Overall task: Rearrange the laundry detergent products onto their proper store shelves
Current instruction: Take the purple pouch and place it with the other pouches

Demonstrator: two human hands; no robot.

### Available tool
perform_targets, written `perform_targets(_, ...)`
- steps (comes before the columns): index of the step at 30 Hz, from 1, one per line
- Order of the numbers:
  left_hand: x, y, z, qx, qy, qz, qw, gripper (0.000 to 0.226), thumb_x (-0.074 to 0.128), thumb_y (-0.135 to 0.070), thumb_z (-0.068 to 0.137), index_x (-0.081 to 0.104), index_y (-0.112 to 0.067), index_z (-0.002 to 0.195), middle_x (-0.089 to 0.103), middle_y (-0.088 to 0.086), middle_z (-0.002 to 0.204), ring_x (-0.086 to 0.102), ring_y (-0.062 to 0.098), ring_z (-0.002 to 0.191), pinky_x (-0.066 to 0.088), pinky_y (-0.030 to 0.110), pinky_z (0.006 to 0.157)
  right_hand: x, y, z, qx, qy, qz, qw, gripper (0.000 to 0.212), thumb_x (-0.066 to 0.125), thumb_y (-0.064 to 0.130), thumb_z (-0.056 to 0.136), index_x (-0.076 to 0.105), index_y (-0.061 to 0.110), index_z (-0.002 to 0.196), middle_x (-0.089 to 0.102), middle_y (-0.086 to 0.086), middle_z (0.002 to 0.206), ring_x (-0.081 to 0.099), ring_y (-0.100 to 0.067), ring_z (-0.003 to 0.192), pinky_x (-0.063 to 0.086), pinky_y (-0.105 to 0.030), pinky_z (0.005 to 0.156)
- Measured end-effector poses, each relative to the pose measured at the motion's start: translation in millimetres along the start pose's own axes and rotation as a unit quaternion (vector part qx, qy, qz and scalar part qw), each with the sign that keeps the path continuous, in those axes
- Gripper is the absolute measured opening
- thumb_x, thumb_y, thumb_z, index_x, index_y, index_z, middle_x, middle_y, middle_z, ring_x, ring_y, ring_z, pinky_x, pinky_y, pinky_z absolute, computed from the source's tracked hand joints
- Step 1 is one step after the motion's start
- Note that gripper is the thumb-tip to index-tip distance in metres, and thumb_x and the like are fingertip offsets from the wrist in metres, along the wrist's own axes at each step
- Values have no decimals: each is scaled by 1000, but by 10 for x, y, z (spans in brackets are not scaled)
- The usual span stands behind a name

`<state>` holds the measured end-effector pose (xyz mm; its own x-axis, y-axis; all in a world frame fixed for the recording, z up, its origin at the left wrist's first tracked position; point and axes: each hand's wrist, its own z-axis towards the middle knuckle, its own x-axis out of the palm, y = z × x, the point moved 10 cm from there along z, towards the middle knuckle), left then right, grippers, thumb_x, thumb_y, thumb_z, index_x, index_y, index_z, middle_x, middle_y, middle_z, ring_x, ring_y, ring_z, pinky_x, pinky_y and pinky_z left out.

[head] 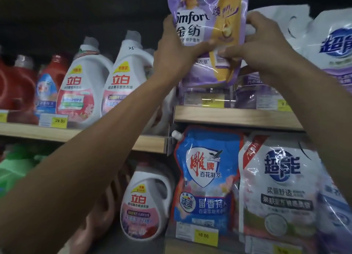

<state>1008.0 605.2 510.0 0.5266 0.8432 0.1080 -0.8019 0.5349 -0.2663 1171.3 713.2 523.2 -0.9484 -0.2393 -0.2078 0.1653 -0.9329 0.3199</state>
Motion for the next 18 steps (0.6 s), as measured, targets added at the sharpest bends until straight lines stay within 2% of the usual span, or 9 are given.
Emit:
perform_targets(3, -2, -4, 20, 15, -14, 7, 1000, 106, 84, -56, 59, 38, -15, 145, 67, -5, 123, 68, 18, 113, 56, 43, 98, 24, 40, 55, -29, -14, -10, 999, 55, 85, 6, 81, 56, 26, 123, 77, 4, 111, 78, -7, 84, 59, -21, 53)
perform_targets(5, 9, 22, 8, 23, -19, 4, 1000, 110, 83, -56, 61, 34, -16, 149, 65, -4, 127, 66, 19, 116, 56, 44, 98, 54, 31, 70, -49, -21, -8, 999, 58, 85, 5, 79, 55, 21, 127, 75, -2, 113, 77, -10, 88, 57, -19, 54)
perform_targets(7, 26, 57, -8, 30, -21, 11, 999, 112, 81, -60, 60, 31, -19, 152, 64, -7, 127, 66, 18, 117, 56, 43, 98, 72, -28, 91, -63, -28, -2, 998, 57, 84, 3, 79, 53, 21, 124, 73, -5, 116, 77, -12, 93, 61, -22, 60)
perform_targets(10, 55, 145, -7, 21, -25, 19, 999, 116, 79, -64, 56, 30, -22, 152, 64, -7, 128, 65, 20, 118, 55, 43, 99, 104, -118, 139, -72, -31, -7, 997, 59, 86, 4, 78, 51, 25, 120, 70, -1, 120, 74, -11, 98, 63, -25, 69)
perform_targets(14, 97, 240, 5, 12, -31, 11, 999, 117, 79, -63, 55, 30, -21, 152, 64, -5, 132, 64, 21, 120, 54, 45, 100, 149, -204, 183, -69, -30, -6, 997, 60, 87, 6, 77, 50, 26, 119, 65, 20, 107, 67, 11, 88, 56, -10, 64)
perform_targets(18, 131, 313, -1, 17, -42, -6, 999, 115, 85, -53, 60, 29, -19, 154, 63, -9, 129, 64, 15, 118, 54, 44, 101, 146, -293, 214, -72, -36, -9, 997, 64, 88, 2, 75, 50, 22, 124, 63, 20, 106, 64, 22, 80, 54, -9, 62)
